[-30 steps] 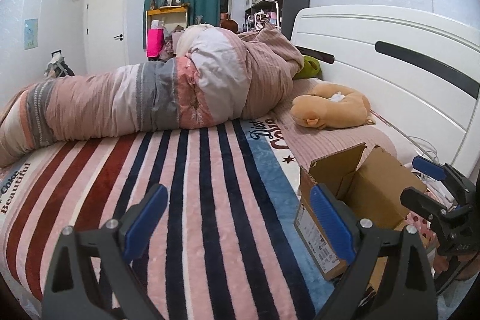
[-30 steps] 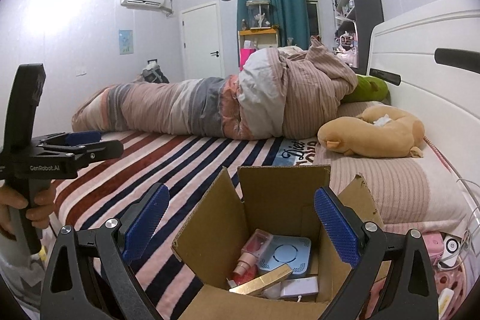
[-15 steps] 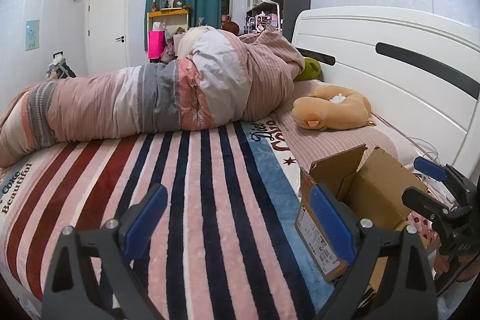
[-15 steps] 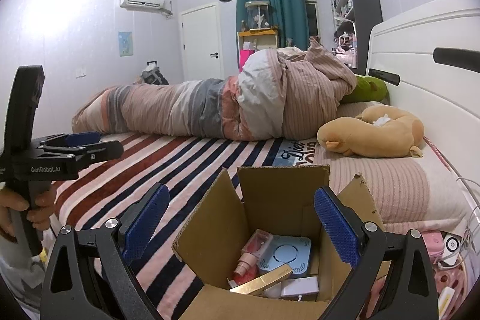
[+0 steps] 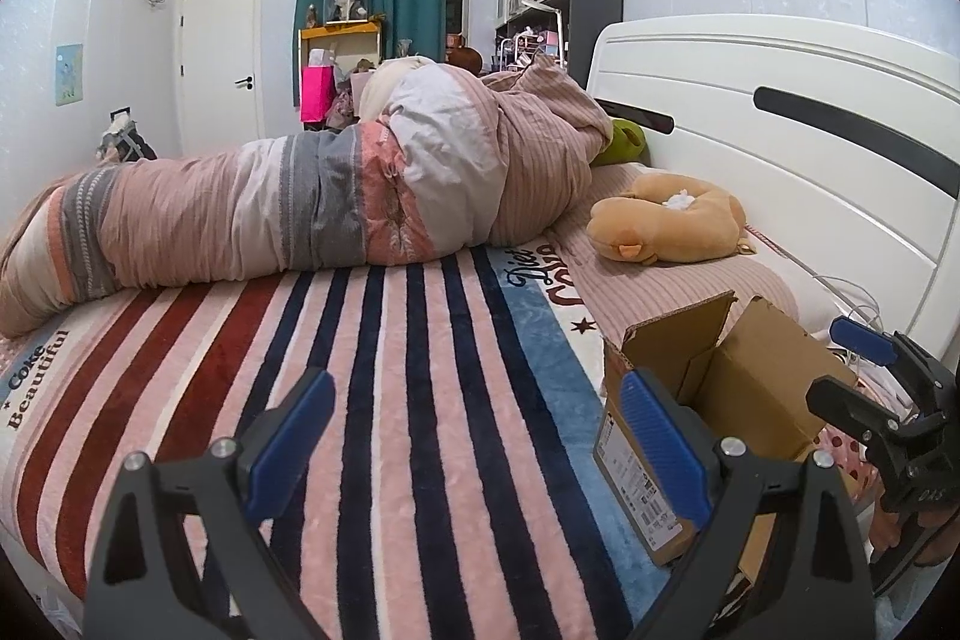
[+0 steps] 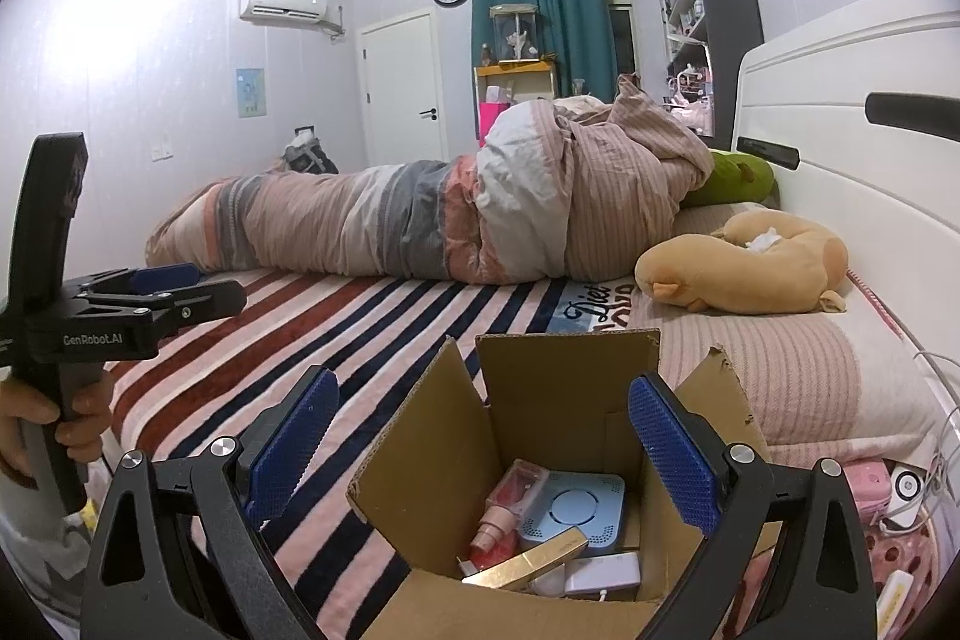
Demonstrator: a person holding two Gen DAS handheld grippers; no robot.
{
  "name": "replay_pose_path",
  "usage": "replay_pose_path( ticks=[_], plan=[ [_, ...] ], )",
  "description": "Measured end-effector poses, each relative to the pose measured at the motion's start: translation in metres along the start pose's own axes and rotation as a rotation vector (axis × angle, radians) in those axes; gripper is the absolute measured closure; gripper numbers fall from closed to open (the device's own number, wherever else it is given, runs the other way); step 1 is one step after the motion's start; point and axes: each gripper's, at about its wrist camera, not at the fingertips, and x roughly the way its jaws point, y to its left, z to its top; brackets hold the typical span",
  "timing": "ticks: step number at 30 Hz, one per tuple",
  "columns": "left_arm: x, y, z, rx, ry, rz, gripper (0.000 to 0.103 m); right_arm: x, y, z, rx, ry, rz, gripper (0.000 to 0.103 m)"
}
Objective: Organize rigid objects
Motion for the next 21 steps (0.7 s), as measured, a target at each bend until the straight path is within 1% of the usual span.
replay_pose_path(
  ticks=[21],
  plan=[
    [-0.0022,0.0023,0.0005,-0.001,-0.007,0.01,0.007,0.0002,0.0013,-0.0004,0.002,0.0,0.0,0.005]
  ],
)
